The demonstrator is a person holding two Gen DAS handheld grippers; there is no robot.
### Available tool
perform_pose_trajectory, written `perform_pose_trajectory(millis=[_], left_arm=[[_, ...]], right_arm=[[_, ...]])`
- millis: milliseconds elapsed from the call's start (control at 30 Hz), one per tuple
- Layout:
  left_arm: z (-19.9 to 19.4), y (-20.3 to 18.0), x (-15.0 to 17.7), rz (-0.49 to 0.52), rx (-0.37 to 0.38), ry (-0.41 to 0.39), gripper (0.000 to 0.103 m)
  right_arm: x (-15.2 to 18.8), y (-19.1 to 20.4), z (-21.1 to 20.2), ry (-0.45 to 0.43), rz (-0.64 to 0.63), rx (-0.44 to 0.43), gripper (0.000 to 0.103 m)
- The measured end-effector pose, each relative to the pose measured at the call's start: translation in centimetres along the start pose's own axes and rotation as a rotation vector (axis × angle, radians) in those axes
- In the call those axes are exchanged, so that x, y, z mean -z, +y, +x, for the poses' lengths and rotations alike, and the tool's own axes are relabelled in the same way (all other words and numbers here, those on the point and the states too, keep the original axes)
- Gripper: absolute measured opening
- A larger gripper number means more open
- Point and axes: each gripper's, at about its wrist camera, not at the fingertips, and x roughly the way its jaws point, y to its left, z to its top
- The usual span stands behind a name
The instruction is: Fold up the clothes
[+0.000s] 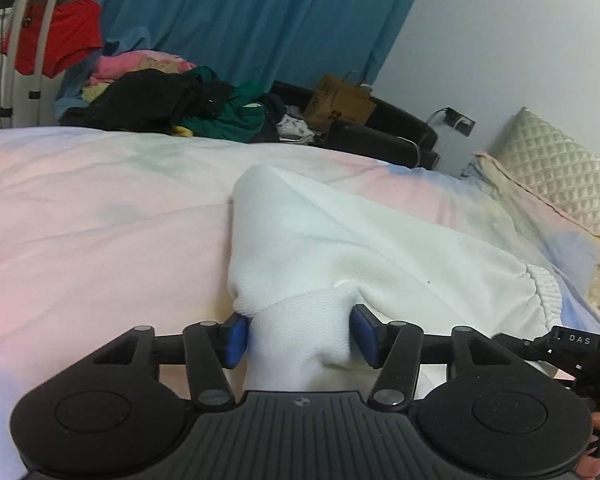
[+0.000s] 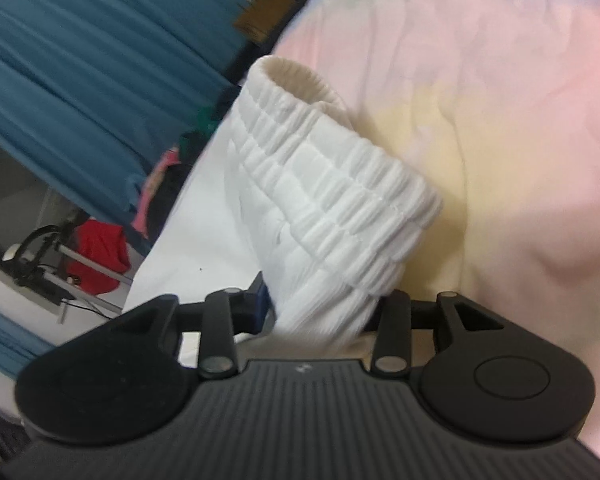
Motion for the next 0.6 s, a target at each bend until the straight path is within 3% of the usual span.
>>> perform_pose_trajectory(millis=[133,267,500,533,600], left_arm=[[-4.1,-0.9,-1.8,-0.030,-0.045,0.001,0.068],[-9.6,-2.8,-3.5,-0.014,-0.053,-0.050,0.073],[-20.8,-8.1,-4.7,0.083,-0.048,-0.149,0.082],[-22.3,-9.0,-4.7,0.097,-0.049,-0.165,0.088],[-25.4,-10.6,-4.6,0.125,-0.058,-0.190,0.092]], right_arm=[[-0.8,1.7,-3.0,0.034,0.012,0.102,0.042],[-0.3,3.6,-7.6,0.029,-0.068,0.175,0.042],[-0.3,8.1,-17.2,-0.063,-0.206,0.111,0.043],[-0.3,9.1,-18.6,-0.080,-0.237,0.100,0.047],[-0.2,10.9,-21.4,-0.117,-0.299,0.076,0.072]])
